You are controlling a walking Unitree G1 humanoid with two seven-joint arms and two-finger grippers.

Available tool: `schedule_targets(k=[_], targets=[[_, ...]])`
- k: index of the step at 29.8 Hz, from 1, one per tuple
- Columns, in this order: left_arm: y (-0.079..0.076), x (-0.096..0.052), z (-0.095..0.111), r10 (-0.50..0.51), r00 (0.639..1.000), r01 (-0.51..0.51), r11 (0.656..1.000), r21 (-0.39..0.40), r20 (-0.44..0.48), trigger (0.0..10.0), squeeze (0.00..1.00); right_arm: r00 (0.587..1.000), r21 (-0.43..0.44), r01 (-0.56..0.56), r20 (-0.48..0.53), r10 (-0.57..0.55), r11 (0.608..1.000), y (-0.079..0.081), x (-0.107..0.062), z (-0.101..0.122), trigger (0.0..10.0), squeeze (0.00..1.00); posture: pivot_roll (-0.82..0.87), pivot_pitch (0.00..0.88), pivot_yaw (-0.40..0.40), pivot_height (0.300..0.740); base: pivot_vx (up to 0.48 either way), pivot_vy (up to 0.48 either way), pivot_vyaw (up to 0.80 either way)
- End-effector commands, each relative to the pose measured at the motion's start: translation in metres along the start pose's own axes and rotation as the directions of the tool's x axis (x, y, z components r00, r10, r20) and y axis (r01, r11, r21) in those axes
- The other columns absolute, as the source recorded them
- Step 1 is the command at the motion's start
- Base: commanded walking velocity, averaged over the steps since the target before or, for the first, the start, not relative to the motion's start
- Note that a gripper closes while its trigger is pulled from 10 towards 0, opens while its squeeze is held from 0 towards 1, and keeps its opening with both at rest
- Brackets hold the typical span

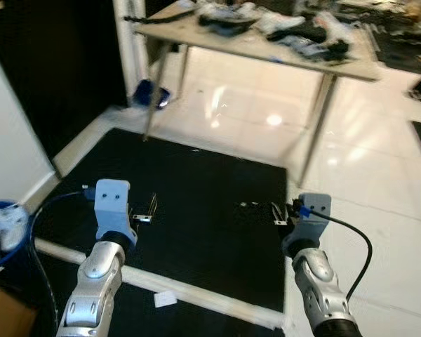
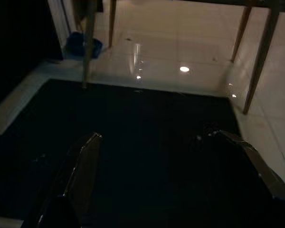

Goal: Picking trash to rubbish bin

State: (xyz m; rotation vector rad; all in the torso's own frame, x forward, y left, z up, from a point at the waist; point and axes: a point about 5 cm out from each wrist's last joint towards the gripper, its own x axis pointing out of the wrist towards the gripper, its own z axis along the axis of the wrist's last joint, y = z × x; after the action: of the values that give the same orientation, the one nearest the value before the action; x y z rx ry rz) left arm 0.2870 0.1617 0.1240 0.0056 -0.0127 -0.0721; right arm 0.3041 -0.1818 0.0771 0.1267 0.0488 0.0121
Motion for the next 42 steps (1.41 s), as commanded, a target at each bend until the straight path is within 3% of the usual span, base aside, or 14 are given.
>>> schedule_targets(k=[1, 42], targets=[[0.0014, -0.002, -0.0056, 0.011, 1.0, -0.011, 1.0, -0.003, -0.024, 10.0, 0.0, 1.0, 0.003, 0.007, -0.017, -0.007, 1.0, -0.0001, -0.0006, -0.002, 10.0, 0.0, 0.04, 0.15, -0.008, 0.74, 0.0, 0.0, 0.0], [-0.0011, -0.0011, -0.0043, -0.005, 1.0, 0.005, 1.0, -0.002, -0.022, 10.0, 0.0, 1.0, -0.023, 0.005, -0.026, -0.006, 1.0, 0.002, 0.0011, -0.0025, 10.0, 0.0, 0.04, 0.147, -0.011, 0.74, 0.03, 0.0, 0.0]])
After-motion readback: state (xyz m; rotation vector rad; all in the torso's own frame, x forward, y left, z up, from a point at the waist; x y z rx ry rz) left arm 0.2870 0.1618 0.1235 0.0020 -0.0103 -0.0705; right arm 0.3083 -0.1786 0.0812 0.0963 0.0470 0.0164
